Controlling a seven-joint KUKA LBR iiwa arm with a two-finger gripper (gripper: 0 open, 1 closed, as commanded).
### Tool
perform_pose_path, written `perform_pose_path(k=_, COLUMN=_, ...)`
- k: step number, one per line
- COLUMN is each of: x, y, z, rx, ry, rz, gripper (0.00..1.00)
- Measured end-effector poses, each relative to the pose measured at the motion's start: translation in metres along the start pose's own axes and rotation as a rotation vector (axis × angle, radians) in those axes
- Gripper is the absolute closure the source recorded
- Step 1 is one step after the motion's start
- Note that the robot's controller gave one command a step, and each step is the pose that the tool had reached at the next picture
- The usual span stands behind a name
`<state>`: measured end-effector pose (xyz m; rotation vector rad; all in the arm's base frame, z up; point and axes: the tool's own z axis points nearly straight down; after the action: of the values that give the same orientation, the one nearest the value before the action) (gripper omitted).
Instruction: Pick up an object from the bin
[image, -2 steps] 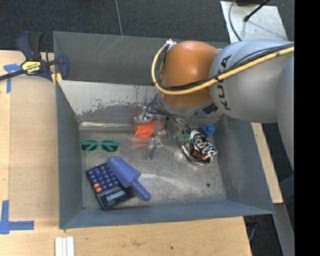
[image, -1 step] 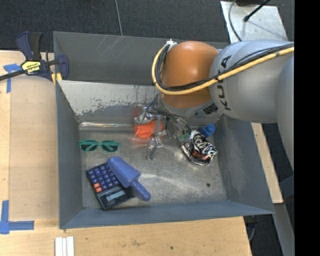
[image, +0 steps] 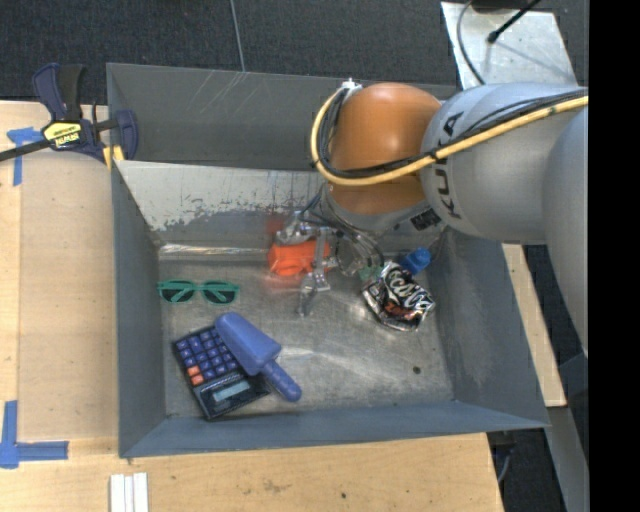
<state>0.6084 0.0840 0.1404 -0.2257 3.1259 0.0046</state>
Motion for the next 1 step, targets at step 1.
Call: perform_pose_path(k=1, x=-0.0121, y=-0.0089, z=0.0257, rx=0.001, ry=-0.019, rz=0.065, gripper=1.0)
